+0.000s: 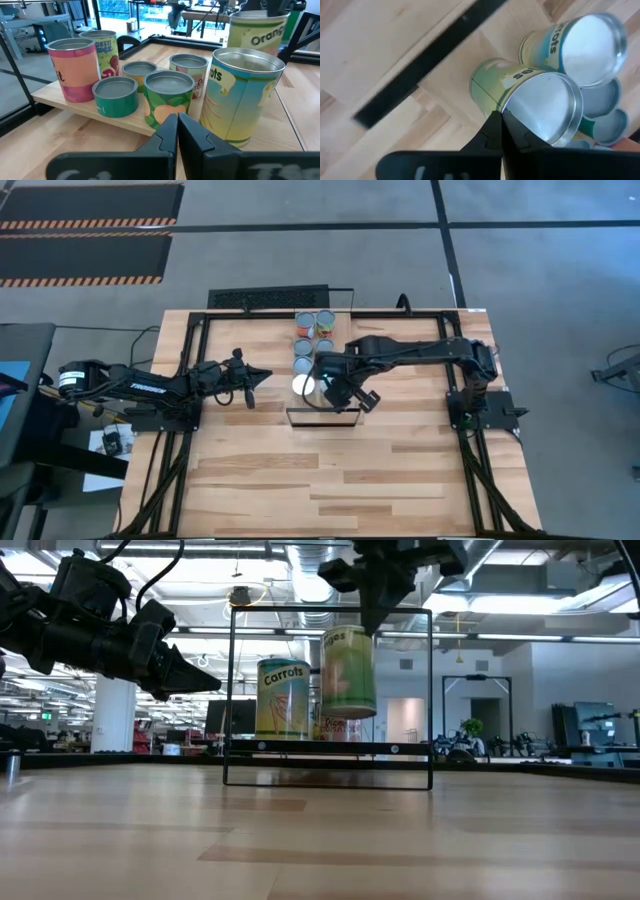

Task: Pick and place cans onto a shelf
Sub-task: Put the large canned oranges on the shelf aligned with the large canned carrots

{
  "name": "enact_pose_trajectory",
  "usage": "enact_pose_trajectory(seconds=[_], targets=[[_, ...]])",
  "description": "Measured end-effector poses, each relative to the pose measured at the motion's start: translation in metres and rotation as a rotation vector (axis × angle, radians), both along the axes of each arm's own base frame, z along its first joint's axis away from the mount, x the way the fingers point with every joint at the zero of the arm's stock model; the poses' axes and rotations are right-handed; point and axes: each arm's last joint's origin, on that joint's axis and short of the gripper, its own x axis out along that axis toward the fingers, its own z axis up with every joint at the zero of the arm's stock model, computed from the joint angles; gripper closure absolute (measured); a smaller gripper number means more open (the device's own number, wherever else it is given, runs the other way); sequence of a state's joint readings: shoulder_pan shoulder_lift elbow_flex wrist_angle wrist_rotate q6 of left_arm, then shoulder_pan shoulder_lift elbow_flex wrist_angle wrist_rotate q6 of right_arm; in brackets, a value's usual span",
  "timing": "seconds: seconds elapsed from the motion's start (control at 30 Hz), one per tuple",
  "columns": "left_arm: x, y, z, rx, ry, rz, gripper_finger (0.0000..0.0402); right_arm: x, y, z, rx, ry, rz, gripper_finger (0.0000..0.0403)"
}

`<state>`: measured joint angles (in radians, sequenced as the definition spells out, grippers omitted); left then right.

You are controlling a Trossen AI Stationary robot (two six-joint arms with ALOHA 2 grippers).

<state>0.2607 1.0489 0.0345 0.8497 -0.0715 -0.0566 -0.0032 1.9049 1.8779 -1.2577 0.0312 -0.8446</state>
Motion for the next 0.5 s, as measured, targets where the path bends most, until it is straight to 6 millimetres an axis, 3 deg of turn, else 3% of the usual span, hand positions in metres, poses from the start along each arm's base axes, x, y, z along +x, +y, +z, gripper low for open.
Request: enact_pose_trajectory(seconds=[0.2,0.5], targets=[[0.0,0.0,0.0,0.0,0.0,0.0,0.04,-0.009,-0.005,-0.007,-0.019,-0.017,0.032,0.0394],[0.0,0.0,0.0,0.001,0.0,0.005,0.04,-0.006,-0.004,-0.012,-0.043,-0.044,0.067,0.0394]])
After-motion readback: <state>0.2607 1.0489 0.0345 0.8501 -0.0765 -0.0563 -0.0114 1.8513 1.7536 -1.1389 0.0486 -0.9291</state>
